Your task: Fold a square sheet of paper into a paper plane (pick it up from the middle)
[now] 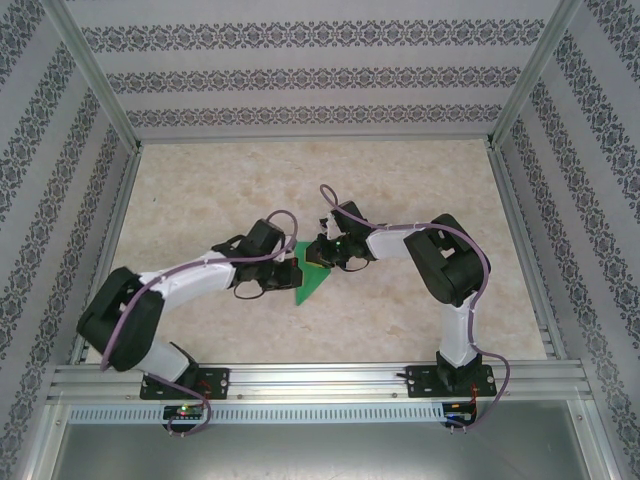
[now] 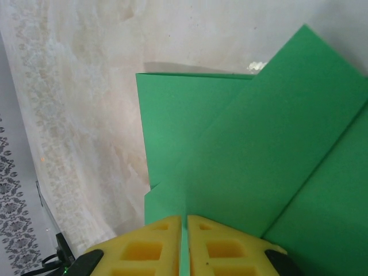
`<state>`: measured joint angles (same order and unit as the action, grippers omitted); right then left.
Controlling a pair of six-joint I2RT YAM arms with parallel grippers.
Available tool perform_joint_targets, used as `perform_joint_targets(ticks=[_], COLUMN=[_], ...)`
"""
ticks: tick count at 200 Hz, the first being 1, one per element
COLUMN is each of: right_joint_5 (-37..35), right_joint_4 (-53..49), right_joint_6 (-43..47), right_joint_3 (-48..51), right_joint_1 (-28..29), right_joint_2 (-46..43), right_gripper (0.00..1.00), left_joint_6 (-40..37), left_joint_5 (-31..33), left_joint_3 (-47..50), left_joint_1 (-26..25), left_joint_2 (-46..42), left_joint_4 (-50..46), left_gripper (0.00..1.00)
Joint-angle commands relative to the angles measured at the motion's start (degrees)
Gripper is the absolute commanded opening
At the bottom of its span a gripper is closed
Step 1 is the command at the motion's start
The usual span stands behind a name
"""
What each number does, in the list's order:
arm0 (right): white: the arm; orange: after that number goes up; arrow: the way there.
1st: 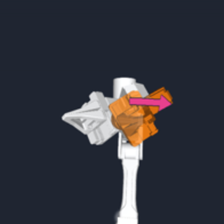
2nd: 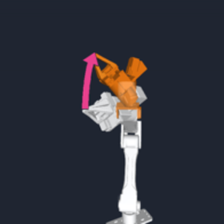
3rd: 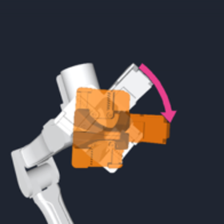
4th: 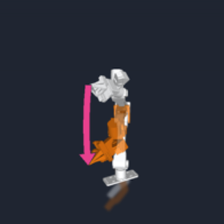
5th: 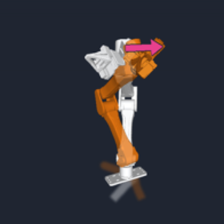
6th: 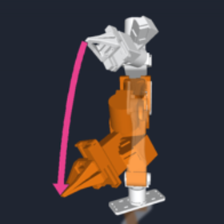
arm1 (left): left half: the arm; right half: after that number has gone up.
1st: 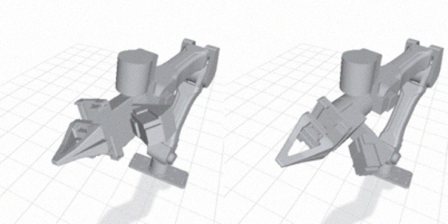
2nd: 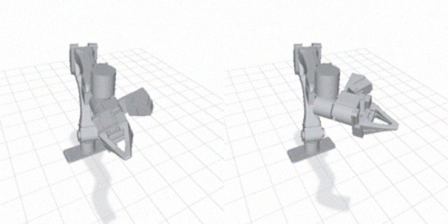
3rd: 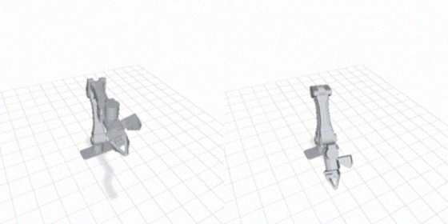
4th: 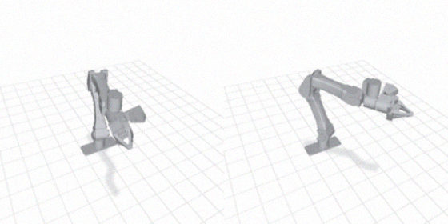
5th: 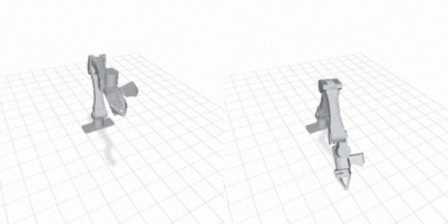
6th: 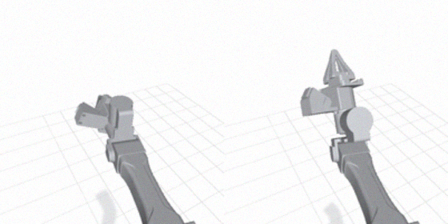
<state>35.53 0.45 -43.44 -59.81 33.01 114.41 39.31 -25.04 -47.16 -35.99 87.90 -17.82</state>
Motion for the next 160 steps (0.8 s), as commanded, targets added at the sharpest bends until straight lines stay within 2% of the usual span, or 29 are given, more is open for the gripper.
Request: perform_joint_targets(ticks=[1,63,89,122,160], right_joint_5=[-6.13,-4.00,-3.54,-3.18,-3.79], right_joint_4=[-3.46,-1.47,-1.63,-2.30,-2.71], right_joint_6=[1.13,-0.02,0.19,0.58,0.82], right_joint_3=[0.39,0.10,0.58,1.65,2.46], right_joint_1=[0.10,-0.14,-0.49,-0.05,1.47], right_joint_2=[2.17,0.41,-3.27,-7.50,-5.61], right_gripper=[0.12,0.13,0.15,0.15,0.11], left_joint_6=[-1.59,-3.31,-2.76,-3.28,-3.49], left_joint_5=[-1.33,0.58,1.77,2.90,2.82], left_joint_3=[-2.47,0.10,5.39,7.15,6.35], left_joint_1=[0.61,0.63,0.64,0.65,0.65], left_joint_2=[4.22,12.96,11.36,10.40,11.20], left_joint_4=[5.07,5.00,6.95,6.09,6.36], left_gripper=[0.06,0.02,0.01,0.01,0.00])
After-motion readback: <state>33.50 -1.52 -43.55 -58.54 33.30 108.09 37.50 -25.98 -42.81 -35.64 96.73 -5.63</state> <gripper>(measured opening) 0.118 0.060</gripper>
